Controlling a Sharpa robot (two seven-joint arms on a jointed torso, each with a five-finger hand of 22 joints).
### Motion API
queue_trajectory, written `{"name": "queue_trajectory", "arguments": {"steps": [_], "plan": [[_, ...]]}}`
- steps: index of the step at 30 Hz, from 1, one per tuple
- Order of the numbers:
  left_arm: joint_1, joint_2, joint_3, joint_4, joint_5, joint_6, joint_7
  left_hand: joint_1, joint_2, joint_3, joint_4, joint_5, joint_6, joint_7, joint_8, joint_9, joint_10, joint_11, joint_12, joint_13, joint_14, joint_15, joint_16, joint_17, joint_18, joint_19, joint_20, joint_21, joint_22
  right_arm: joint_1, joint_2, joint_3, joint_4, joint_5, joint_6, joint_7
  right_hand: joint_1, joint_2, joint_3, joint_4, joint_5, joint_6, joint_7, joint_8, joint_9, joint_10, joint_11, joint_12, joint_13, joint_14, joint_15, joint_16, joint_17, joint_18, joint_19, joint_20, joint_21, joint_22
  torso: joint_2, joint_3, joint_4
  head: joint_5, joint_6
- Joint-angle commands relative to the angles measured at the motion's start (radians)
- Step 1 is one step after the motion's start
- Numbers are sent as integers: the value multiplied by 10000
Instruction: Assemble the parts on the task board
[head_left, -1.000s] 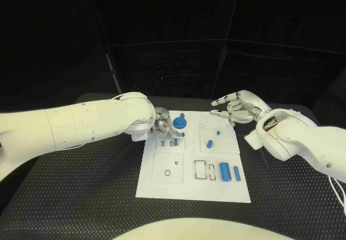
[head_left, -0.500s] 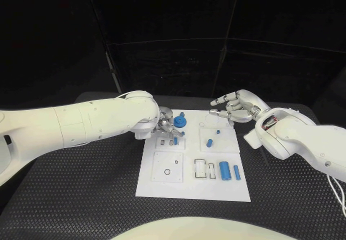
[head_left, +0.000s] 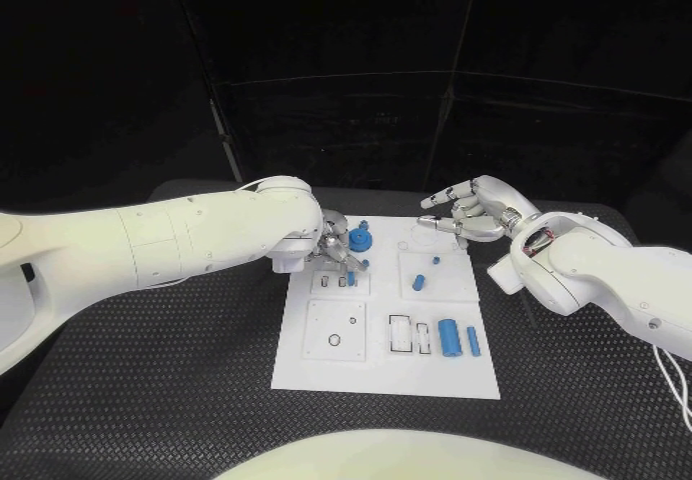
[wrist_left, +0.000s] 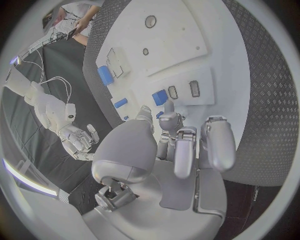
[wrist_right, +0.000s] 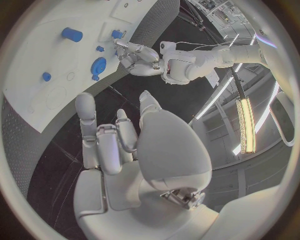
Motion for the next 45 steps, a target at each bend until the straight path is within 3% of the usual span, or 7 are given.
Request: {"name": "queue_trajectory", "arguments": {"steps": [1, 18, 45], "plan": [[6, 43, 2, -70, -78, 312, -84, 74, 41, 14, -59, 0, -102, -10, 65, 24, -41, -9, 8, -28, 1054, -66, 30, 2632, -75, 47, -13, 32, -5, 21, 17, 8, 18, 26, 68, 21, -1, 123, -64, 3, 34, 47, -28, 59, -2, -56, 14, -34, 13, 463, -79, -19, 197, 96, -60, 20, -65, -1, -6, -2, 13, -2, -20], [-7, 184, -8, -264, -78, 522, -105, 247, 118, 50, -183, 8, -188, -7, 167, 133, -91, -7, -7, -55, 1054, -63, 30, 2632, -62, 12, -9, 9, -46, 20, 72, 7, -24, 26, 137, 14, 3, 140, -70, 6, 45, 51, -31, 67, -1, -50, 12, -28, 16, 476, -81, 3, 243, 93, -46, 19, -61, 12, -6, -9, 13, 39, -112], [-48, 327, -19, -362, -78, 740, -119, 587, 258, 190, -506, 22, -301, -9, 334, 316, -112, -9, 11, -43, 1054, -62, 30, 2632, -53, -24, -5, -6, -59, 19, 156, 6, -83, 26, 214, -6, 27, 161, -78, 0, 76, 57, -34, 81, 0, -59, 8, -43, -3, 473, -84, -15, 214, 97, -52, 16, -81, -21, 5, -18, 16, 41, -148]]}}
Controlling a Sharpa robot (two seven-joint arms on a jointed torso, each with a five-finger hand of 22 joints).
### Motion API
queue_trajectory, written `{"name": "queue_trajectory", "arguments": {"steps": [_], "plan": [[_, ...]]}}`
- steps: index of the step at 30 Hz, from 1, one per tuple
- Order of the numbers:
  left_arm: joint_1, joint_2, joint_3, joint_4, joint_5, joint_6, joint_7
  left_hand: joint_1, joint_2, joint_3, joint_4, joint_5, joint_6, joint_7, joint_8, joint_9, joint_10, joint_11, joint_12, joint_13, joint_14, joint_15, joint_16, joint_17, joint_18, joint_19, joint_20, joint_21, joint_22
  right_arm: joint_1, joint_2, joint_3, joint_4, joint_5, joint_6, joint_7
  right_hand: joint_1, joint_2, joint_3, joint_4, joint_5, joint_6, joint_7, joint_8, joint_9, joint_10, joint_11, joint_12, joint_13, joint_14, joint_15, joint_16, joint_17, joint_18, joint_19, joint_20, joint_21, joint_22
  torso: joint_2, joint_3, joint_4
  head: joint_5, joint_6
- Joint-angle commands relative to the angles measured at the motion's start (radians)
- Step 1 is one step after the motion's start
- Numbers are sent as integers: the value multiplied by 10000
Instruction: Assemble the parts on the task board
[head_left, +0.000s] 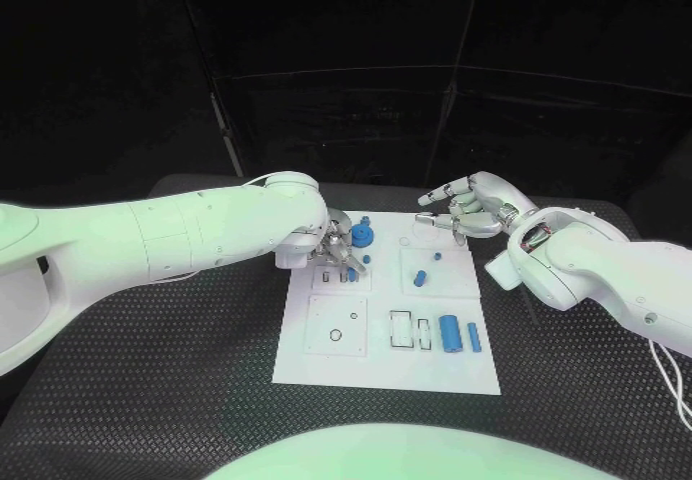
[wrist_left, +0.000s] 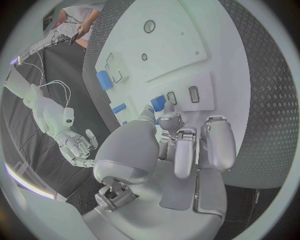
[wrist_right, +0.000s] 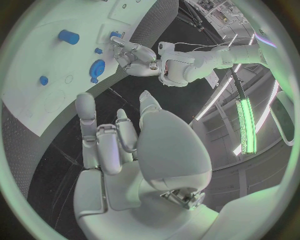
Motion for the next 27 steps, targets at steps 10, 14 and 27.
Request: {"name": "queue_trajectory", "arguments": {"steps": [10, 14, 27], "plan": [[-1, 9, 1, -1, -27, 92, -61, 656, 406, 577, -550, 51, -223, -47, 161, 167, -94, -11, -6, -13, 1054, -93, 31, 2633, -45, -49, -26, -23, -12, 20, 50, 8, -31, 20, 68, 39, -4, 131, -64, -15, 63, 57, -34, 39, 1, -59, 8, -43, -16, 473, -84, -15, 216, 98, -53, 16, -38, -15, 13, 0, -2, 7, -45], [-11, -4, 2, 23, 43, 38, -50, 980, 477, 982, -871, 73, -301, -88, 166, 207, -133, -51, -54, -49, 1054, -124, 31, 2633, -41, -58, -50, -33, -18, 19, 61, 8, -42, 20, 56, 51, 13, 149, -72, -18, 99, 64, -38, 51, 2, -49, 5, -29, -6, 478, -87, -13, 225, 96, -40, 13, -40, -9, 15, -9, -3, -2, -57], [-29, -38, 4, 92, 421, 52, -29, 1111, 99, 2449, -1550, 71, -385, -118, 146, 291, -163, -73, -199, -149, 1054, -153, 31, 2633, -37, -75, -85, -70, -19, 19, 95, 7, -76, 20, 71, 52, 33, 166, -87, -23, 150, 83, -46, 75, 5, -50, -1, -33, -15, 482, -92, -17, 227, 97, -34, 8, -52, -23, 7, -3, 2, 1, -58]]}}
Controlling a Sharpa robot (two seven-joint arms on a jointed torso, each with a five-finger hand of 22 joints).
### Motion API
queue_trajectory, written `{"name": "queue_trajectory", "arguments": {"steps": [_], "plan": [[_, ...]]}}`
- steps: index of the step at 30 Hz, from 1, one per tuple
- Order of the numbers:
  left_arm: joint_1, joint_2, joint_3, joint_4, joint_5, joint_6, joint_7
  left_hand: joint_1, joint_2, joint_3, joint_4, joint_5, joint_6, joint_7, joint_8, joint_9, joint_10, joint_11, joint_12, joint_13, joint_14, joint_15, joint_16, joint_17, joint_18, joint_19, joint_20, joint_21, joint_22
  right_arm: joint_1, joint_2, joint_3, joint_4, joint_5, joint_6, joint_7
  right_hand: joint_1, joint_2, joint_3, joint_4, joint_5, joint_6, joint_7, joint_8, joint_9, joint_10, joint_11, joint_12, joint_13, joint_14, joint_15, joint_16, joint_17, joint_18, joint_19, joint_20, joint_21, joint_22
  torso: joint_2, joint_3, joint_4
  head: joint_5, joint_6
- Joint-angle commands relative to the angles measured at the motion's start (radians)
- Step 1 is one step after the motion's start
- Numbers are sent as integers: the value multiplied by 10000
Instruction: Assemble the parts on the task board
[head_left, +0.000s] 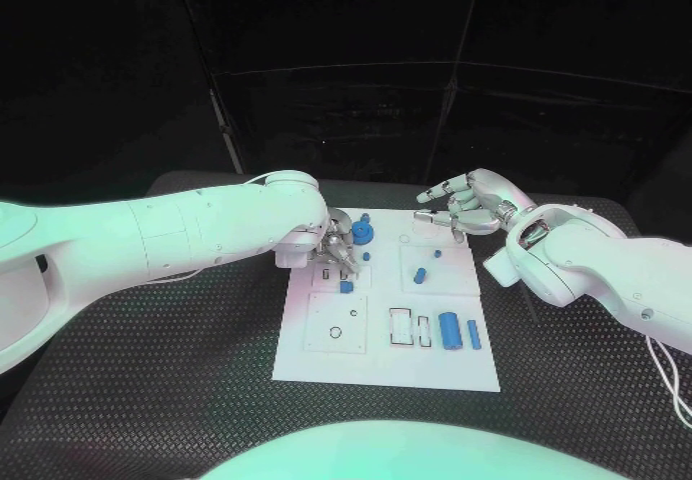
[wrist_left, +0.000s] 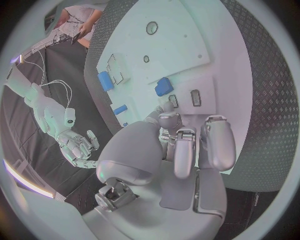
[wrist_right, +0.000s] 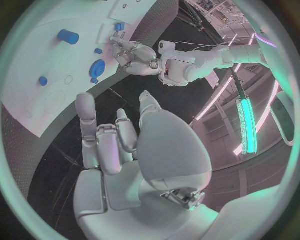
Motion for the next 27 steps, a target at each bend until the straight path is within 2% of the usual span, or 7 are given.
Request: {"name": "queue_trajectory", "arguments": {"steps": [1, 5, 8, 15, 21, 27], "plan": [[7, -11, 5, 29, 243, 21, -26, -102, -154, 218, -29, 31, -42, 12, 30, 17, -53, 34, -64, -13, 1055, -78, 31, 2634, -36, -38, -49, -71, 18, 20, 15, 7, 6, 20, 49, 56, -6, 128, -60, 5, 41, 47, -10, 37, 6, -50, -2, -33, -9, 482, -92, -17, 221, 98, -34, 8, -52, -13, -6, 1, 3, 5, 15], [5, -14, 5, 15, 269, -26, -20, -389, -325, 509, 10, 16, -24, 33, 38, 43, -43, 41, -75, -33, 1055, -70, 31, 2634, -36, -41, -36, -82, 18, 19, 19, 7, 0, 20, 43, 59, -3, 129, -65, 5, 51, 53, -12, 43, 7, -55, -3, -41, -19, 479, -93, -27, 203, 99, -36, 7, -57, -21, 2, 0, 2, 4, 20], [4, -23, 5, 6, 278, -56, -16, -464, -365, 582, 24, 12, -18, 35, 42, 51, -38, 43, -75, -36, 1055, -64, 31, 2634, -34, -41, -36, -85, 18, 19, 20, 7, -3, 20, 41, 58, -3, 129, -65, 5, 51, 53, -12, 43, 7, -55, -3, -41, -19, 479, -93, -27, 203, 99, -36, 7, -57, -21, 2, 1, 1, 9, 13], [-1, -190, 5, 121, 283, -281, 30, -1067, -759, 672, 229, -33, 49, 68, 85, 104, 12, 76, -31, -19, 1055, -34, 31, 2634, -36, -38, -11, -93, 34, 19, 7, 7, -9, 14, 55, 61, -3, 129, -65, 5, 51, 53, -12, 43, 7, -55, -3, -41, -19, 479, -93, -27, 203, 99, -36, 7, -57, -21, -6, -1, 8, 2, 15], [-9, -580, 6, 449, 352, -784, 123, -1673, -1148, 290, 517, -71, 102, 104, 129, 152, 78, 114, 45, 23, 1055, -3, 31, 2634, -36, -30, 18, -95, 50, 18, 18, 5, -19, -358, 163, 43, 160, 180, -80, -83, 118, 146, -47, 144, 22, -55, -38, -44, -37, 486, -119, -43, 199, 101, -12, -15, -91, -51, -6, -7, 13, -6, 9], [-11, -1068, 6, 866, 483, -1133, 186, -1849, -1283, 86, 611, -74, 86, 117, 129, 168, 45, 127, 12, -39, 1055, 6, 31, 2634, -25, -47, 28, -128, 6, 14, 51, 2, 40, -1225, 310, -62, 706, 205, 17, -491, 209, 460, -131, 390, 62, -62, -123, -58, -67, 500, -194, -59, 213, 100, 38, -82, -129, -75, -2, -2, 14, -6, 14]]}}
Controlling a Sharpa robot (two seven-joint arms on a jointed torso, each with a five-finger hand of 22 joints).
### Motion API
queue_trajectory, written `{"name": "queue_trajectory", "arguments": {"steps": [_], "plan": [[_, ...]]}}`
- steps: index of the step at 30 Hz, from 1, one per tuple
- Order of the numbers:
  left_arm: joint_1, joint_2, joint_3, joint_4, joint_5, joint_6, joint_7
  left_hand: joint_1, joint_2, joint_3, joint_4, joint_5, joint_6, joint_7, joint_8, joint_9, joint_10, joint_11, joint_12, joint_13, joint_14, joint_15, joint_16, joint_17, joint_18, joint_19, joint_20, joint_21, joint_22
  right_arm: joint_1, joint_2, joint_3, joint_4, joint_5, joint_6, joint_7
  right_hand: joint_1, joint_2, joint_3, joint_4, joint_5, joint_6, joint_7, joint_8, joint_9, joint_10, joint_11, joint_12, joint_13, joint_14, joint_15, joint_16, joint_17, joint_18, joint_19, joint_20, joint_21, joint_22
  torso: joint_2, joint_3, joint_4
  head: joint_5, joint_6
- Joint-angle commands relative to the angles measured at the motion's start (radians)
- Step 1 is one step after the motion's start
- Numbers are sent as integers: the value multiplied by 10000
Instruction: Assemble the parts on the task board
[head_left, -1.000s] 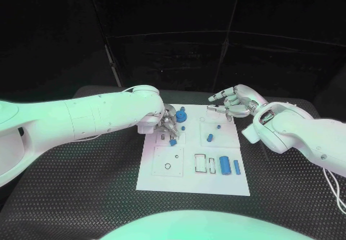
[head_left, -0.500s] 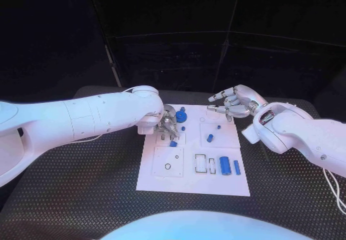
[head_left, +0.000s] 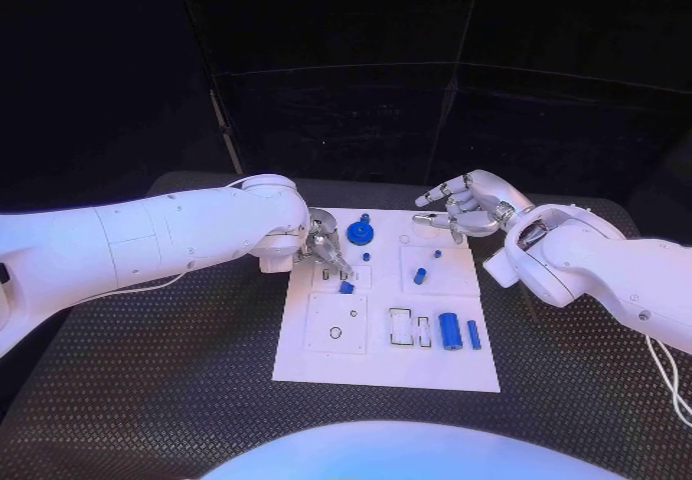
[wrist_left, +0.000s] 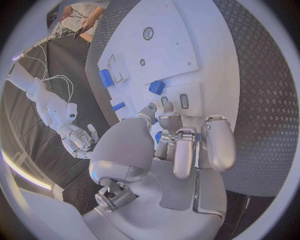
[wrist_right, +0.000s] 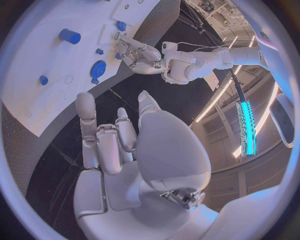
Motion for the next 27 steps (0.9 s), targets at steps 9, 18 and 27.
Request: {"name": "queue_trajectory", "arguments": {"steps": [9, 18, 27], "plan": [[10, -1107, 6, 938, 658, -1121, 291, -16, 50, -125, 9, -11, -226, 149, -189, -98, -153, 120, -141, -216, 1034, 51, -21, 2556, 25, -151, 62, -219, -295, 3, 186, -1, 434, -3443, 644, -671, 555, 103, 202, -460, 10, 609, -93, 232, 15, 76, -173, 33, 27, 582, -172, 32, 418, 59, 208, -152, 48, 197, 4, -11, -4, -17, 14], [16, -1921, 2, 1476, 1145, -1549, 531, 203, 121, -125, -78, 13, -312, 216, -342, -223, -461, 179, -524, -699, 988, 102, -134, 2390, 95, -296, 112, -468, -660, -130, 794, -66, 630, -6295, 1168, -1649, 549, 30, 189, -517, -132, 760, -124, 208, -17, 205, -202, 204, 187, 635, -198, 141, 613, 15, 354, -180, 181, 439, -1, -14, -5, -57, 9], [27, -2557, -2, 2016, 1243, -1790, 594, 260, 110, -147, -104, 11, -367, 249, -411, -274, -580, 204, -691, -913, 981, 121, -153, 2363, 109, -323, 129, -523, -733, -485, 1734, -315, 264, -7852, 1396, -2524, 444, -54, 136, -502, -236, 837, -135, 138, -55, 282, -207, 332, 305, 698, -202, 288, 874, -32, 497, -191, 330, 704, 17, -9, -21, -2, -3]]}}
